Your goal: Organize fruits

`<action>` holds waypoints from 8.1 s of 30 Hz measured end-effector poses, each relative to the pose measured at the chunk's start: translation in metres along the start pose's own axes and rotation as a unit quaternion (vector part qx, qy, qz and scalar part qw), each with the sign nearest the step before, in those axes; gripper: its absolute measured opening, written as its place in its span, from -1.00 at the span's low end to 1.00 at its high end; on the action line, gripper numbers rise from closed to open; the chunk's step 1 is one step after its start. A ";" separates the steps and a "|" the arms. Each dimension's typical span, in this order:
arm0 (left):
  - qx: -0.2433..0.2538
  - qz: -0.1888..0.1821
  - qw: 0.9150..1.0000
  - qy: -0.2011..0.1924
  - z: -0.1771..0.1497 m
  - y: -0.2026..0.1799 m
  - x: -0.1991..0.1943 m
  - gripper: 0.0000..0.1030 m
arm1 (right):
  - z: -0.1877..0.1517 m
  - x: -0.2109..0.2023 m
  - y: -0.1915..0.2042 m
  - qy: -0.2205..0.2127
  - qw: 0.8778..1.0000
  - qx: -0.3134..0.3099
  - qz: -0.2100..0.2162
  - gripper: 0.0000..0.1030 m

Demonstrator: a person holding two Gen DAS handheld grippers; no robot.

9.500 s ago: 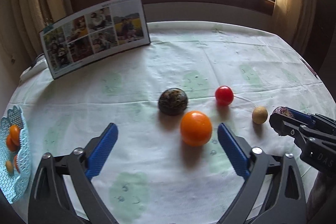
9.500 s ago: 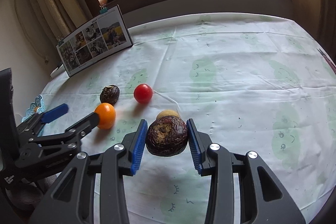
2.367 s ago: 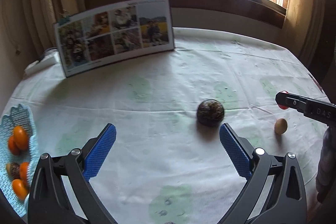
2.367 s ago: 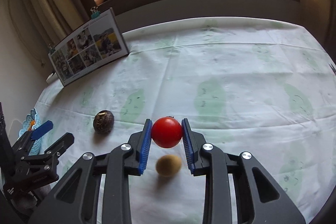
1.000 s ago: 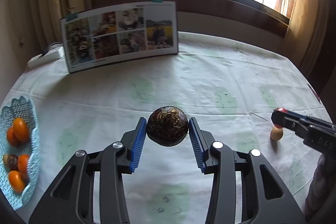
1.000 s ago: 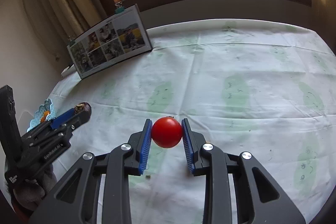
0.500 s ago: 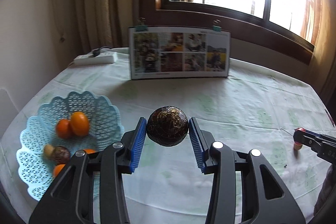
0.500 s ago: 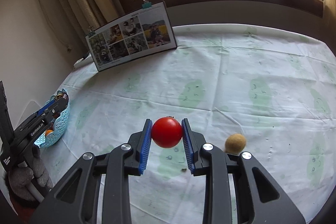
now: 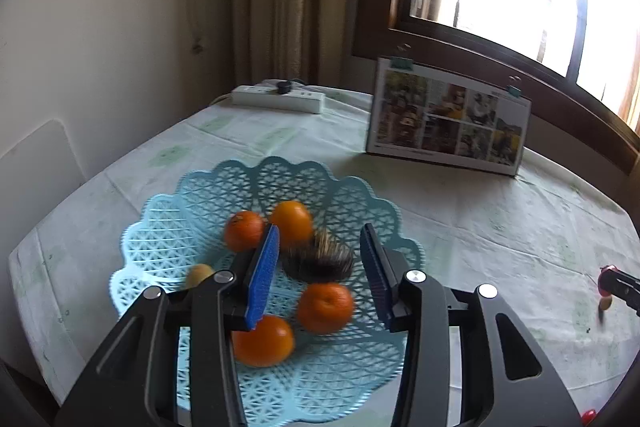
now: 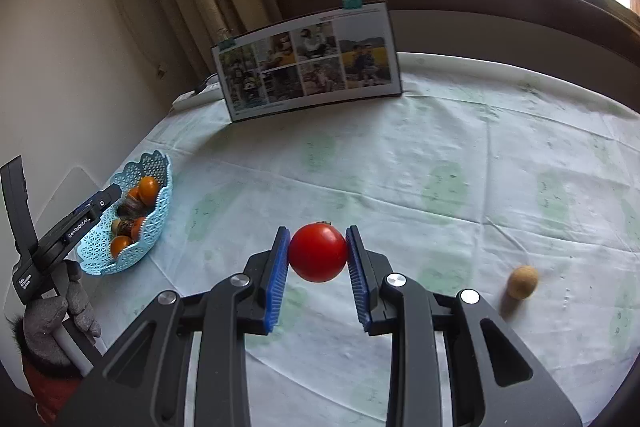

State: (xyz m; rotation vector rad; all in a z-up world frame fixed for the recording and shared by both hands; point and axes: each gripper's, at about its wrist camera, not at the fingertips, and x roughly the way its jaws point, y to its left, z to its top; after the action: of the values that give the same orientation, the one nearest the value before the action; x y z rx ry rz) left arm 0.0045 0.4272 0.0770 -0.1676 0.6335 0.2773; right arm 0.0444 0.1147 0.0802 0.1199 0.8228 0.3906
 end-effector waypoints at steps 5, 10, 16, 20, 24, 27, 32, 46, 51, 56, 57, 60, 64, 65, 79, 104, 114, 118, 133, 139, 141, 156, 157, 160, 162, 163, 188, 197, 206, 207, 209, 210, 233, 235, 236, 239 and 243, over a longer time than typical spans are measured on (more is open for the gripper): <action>-0.038 0.016 0.999 -0.015 0.000 0.030 -0.008 0.70 | 0.003 0.007 0.025 0.005 1.000 -0.019 0.008 -0.44; -0.054 0.028 0.998 -0.023 -0.003 0.054 -0.017 0.70 | 0.008 0.016 0.052 0.012 0.999 -0.035 0.024 -0.44; -0.073 0.044 0.996 -0.023 -0.013 0.078 -0.024 0.80 | 0.017 0.032 0.098 0.020 0.996 -0.068 0.053 -0.42; -0.080 0.047 0.995 -0.023 -0.019 0.089 -0.030 0.80 | 0.020 0.042 0.132 0.022 0.992 -0.096 0.074 -0.42; -0.077 0.044 0.996 -0.025 -0.025 0.091 -0.036 0.80 | 0.022 0.047 0.145 0.017 0.992 -0.102 0.077 -0.42; -0.072 0.037 0.996 -0.025 -0.029 0.092 -0.039 0.80 | 0.019 0.061 0.131 0.031 0.995 -0.087 0.048 -0.41; -0.082 0.029 0.996 -0.022 -0.029 0.094 -0.036 0.80 | 0.010 0.101 0.112 0.088 0.994 -0.054 0.033 -0.38; -0.087 0.030 0.996 -0.023 -0.032 0.100 -0.041 0.80 | 0.017 0.146 0.132 0.112 0.990 -0.071 0.050 -0.23; -0.087 0.030 0.996 -0.022 -0.033 0.101 -0.041 0.80 | 0.016 0.157 0.135 0.116 0.989 -0.073 0.055 -0.24; -0.084 0.029 0.996 -0.017 -0.035 0.098 -0.039 0.80 | 0.022 0.162 0.134 0.111 0.989 -0.075 0.060 -0.25; -0.083 0.028 0.996 -0.017 -0.035 0.097 -0.039 0.80 | 0.023 0.162 0.134 0.107 0.989 -0.080 0.062 -0.24; -0.078 0.029 0.996 -0.016 -0.036 0.094 -0.038 0.80 | 0.030 0.166 0.135 0.100 0.988 -0.095 0.074 -0.24; -0.083 0.034 0.996 -0.012 -0.037 0.094 -0.036 0.80 | 0.037 0.171 0.139 0.099 0.985 -0.111 0.088 -0.24; -0.084 0.034 0.996 -0.011 -0.037 0.094 -0.035 0.80 | 0.038 0.174 0.137 0.102 0.984 -0.109 0.094 -0.24; -0.089 0.043 0.995 -0.008 -0.036 0.094 -0.033 0.80 | 0.034 0.178 0.131 0.145 0.975 -0.106 0.128 -0.46; -0.082 0.025 0.996 -0.014 -0.038 0.078 -0.046 0.80 | 0.053 0.106 0.145 0.065 0.984 -0.086 0.143 -0.44; -0.022 -0.029 0.999 -0.013 -0.041 0.022 -0.055 0.80 | 0.038 0.057 0.042 0.044 0.997 -0.037 0.044 -0.25; 0.005 -0.052 0.999 -0.009 -0.044 -0.009 -0.056 0.80 | 0.029 0.036 -0.008 0.036 0.999 -0.001 -0.014 -0.07; 0.097 -0.130 0.987 0.014 -0.063 -0.114 -0.061 0.85 | -0.034 -0.024 -0.140 0.015 0.989 0.086 -0.123 -0.05; 0.127 -0.146 0.981 0.026 -0.073 -0.140 -0.065 0.85 | -0.037 -0.019 -0.140 0.014 0.991 0.081 -0.106 -0.05; 0.130 -0.150 0.980 0.033 -0.077 -0.144 -0.065 0.85 | -0.036 -0.013 -0.138 0.019 0.991 0.080 -0.101 -0.06; 0.180 -0.192 0.963 0.061 -0.102 -0.188 -0.075 0.85 | -0.039 0.001 -0.131 0.009 0.990 0.053 -0.127 -0.44; 0.187 -0.201 0.959 0.065 -0.106 -0.192 -0.076 0.85 | -0.039 -0.001 -0.132 0.005 0.990 0.054 -0.126 -0.44; 0.208 -0.247 0.942 0.089 -0.121 -0.209 -0.083 0.85 | -0.040 -0.004 -0.137 0.001 0.990 0.062 -0.123 -0.44; 0.220 -0.268 0.933 0.097 -0.129 -0.218 -0.087 0.85 | -0.042 -0.003 -0.141 0.003 0.990 0.069 -0.120 -0.44; 0.228 -0.279 0.927 0.100 -0.133 -0.222 -0.090 0.85 | -0.042 -0.004 -0.143 0.004 0.990 0.073 -0.118 -0.44; 0.285 -0.336 0.882 0.164 -0.172 -0.250 -0.095 -0.46 | -0.045 -0.006 -0.146 -0.001 0.991 0.082 -0.110 -0.44; 0.246 -0.275 0.922 0.114 -0.147 -0.222 -0.088 -0.46 | -0.045 -0.013 -0.143 -0.018 0.991 0.086 -0.098 -0.44; 0.179 -0.206 0.958 0.085 -0.109 -0.165 -0.067 -0.46 | -0.046 -0.016 -0.126 -0.020 0.993 0.073 -0.087 -0.44; 0.173 -0.200 0.961 0.083 -0.106 -0.159 -0.066 -0.46 | -0.046 -0.016 -0.125 -0.020 0.994 0.072 -0.085 -0.44; 0.156 -0.187 0.967 0.075 -0.098 -0.144 -0.063 -0.46 | -0.047 -0.016 -0.121 -0.020 0.994 0.071 -0.081 -0.44; 0.150 -0.181 0.969 0.071 -0.094 -0.139 -0.063 -0.46 | -0.048 -0.016 -0.118 -0.019 0.994 0.071 -0.080 -0.44; 0.021 0.008 1.000 -0.004 -0.026 0.017 -0.028 -0.46 | -0.032 0.004 -0.029 -0.005 0.999 0.024 -0.022 -0.44; 0.017 0.012 1.000 -0.002 -0.026 0.022 -0.026 -0.46 | -0.029 0.006 -0.019 -0.005 1.000 0.018 -0.017 -0.44; 0.014 0.014 1.000 -0.002 -0.027 0.024 -0.025 -0.46 | -0.028 0.006 -0.014 -0.005 1.000 0.015 -0.015 -0.44; 0.010 0.017 1.000 -0.004 -0.027 0.031 -0.024 -0.41 | -0.024 0.009 0.003 -0.004 1.000 0.002 -0.006 -0.44; 0.002 0.027 0.999 -0.018 -0.027 0.040 -0.029 0.26 | -0.017 0.014 0.027 -0.002 1.000 -0.014 0.013 -0.44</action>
State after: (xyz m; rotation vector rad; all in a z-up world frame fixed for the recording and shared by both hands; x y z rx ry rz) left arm -0.0453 0.4525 0.0701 -0.1415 0.6039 0.3314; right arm 0.0325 0.1438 0.0663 0.1051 0.8113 0.4254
